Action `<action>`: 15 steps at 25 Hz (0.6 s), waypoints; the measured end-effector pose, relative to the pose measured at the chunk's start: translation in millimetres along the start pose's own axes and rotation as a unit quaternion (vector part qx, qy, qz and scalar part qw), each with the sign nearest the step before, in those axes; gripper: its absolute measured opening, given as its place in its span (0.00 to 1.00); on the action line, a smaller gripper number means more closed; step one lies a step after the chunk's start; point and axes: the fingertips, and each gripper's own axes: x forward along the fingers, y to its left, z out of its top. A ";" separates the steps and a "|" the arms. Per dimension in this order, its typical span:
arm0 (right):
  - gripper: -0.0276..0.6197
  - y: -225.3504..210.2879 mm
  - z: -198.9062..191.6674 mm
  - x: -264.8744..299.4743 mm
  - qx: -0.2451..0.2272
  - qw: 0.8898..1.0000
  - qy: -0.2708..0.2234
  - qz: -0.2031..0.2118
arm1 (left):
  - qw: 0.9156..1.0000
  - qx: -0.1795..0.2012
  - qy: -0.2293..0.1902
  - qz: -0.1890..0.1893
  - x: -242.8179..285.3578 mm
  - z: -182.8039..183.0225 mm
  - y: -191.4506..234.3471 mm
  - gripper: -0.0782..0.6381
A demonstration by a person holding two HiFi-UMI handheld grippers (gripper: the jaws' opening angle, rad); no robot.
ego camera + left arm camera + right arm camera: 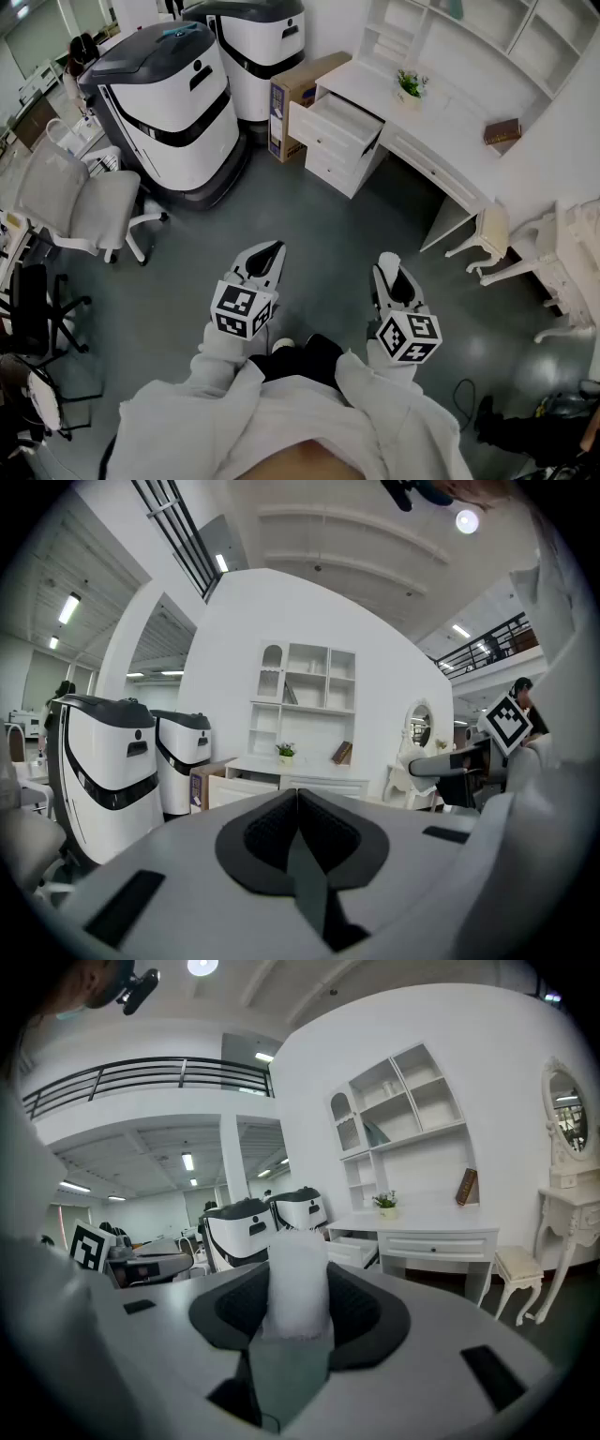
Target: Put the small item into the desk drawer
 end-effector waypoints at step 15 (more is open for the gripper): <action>0.34 21.5 -38.0 -17.7 0.044 0.999 0.005 -0.022 | 1.000 -0.009 0.020 -0.019 -32.0 -31.4 -0.2 0.13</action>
